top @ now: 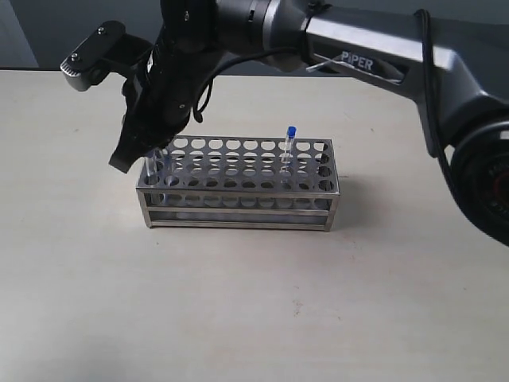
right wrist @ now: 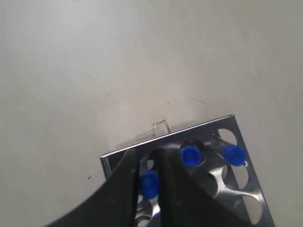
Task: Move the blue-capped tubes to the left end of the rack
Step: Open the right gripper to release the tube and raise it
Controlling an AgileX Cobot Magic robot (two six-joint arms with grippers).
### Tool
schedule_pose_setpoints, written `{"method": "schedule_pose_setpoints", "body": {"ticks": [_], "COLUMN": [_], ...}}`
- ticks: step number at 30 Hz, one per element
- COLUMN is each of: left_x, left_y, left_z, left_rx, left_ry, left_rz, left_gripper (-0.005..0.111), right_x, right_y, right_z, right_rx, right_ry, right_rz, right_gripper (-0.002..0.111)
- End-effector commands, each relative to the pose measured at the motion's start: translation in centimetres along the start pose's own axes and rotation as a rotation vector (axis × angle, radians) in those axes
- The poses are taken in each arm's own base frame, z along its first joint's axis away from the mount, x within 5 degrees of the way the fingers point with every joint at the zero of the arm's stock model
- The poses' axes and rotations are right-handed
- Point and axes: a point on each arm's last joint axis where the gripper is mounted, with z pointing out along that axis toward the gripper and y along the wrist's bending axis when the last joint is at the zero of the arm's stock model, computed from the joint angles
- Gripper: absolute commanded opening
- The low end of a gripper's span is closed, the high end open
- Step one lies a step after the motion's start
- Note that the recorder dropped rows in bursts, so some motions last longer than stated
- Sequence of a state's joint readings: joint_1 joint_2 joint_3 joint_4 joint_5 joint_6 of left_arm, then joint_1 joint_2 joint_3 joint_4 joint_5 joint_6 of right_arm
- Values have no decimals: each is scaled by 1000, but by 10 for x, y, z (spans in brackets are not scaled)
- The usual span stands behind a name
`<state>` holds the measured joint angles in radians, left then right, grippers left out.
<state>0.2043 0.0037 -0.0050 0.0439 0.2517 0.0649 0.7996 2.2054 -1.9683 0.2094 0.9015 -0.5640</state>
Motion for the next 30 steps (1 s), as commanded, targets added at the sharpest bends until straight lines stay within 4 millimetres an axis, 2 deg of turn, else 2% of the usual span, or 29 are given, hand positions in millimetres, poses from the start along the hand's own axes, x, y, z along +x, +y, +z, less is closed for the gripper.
{"method": "schedule_pose_setpoints", "body": {"ticks": [1,5,15,19,22,23,30], "left_x": [0,0,0,0,0,0,0], "left_y": [0,0,0,0,0,0,0], "left_z": [0,0,0,0,0,0,0], "left_rx": [7,7,7,7,7,7,7], "left_ry": [-11,-11,-11,-11,-11,-11,-11], "left_rz": [-1,-1,-1,-1,-1,-1,-1], "left_gripper": [0,0,0,0,0,0,0], "right_x": [4,8,9,8,7,6,1], "right_y": [-3,-2,-2,-3,-3,-3,1], "right_z": [15,25,26,24,20,16,-9], "right_rx": [9,-12,-10,-6,-2,0,-13], "right_ry": [17,31,32,27,24,23,27], "right_rz": [-4,11,29,52,48,45,41], "right_gripper": [0,0,1,14,29,38,40]}}
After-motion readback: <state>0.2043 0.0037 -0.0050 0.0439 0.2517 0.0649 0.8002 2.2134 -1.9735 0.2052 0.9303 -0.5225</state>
